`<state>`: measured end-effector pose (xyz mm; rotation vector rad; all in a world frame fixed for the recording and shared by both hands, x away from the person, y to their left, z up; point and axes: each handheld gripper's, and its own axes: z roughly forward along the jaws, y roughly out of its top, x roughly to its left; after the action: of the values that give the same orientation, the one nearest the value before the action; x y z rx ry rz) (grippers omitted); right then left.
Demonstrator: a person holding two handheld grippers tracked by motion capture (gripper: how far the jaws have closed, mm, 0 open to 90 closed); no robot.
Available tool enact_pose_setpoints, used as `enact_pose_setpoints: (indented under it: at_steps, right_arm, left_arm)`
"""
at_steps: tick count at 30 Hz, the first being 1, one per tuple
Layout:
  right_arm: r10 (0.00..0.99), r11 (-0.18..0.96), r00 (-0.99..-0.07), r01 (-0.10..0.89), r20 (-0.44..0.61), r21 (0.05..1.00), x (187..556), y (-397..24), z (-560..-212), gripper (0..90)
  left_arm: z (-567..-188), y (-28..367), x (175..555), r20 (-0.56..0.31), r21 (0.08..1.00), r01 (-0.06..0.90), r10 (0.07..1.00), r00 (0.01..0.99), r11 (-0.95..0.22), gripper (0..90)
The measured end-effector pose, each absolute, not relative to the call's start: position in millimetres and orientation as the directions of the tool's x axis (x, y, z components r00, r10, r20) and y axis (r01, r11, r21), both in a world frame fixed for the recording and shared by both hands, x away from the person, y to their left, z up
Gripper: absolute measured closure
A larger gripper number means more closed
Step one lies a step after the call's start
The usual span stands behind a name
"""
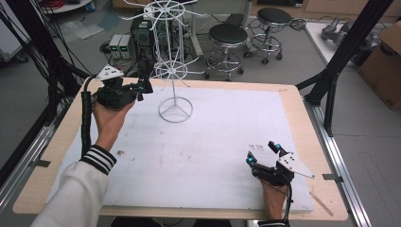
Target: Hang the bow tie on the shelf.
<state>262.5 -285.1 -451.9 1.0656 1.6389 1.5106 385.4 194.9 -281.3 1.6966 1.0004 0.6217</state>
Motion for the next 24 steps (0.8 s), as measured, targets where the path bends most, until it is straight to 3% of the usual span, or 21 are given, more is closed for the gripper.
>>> enact_pose_setpoints:
  at_steps: [24]
  right_arm:
    - [0.891,0.009,-0.452,0.131,0.052,0.991,263,-285,-452,9.6]
  left_arm:
    - [-304,176,401,-0.070,0.918,0.364,0.839,0.540,-0.158,84.7]
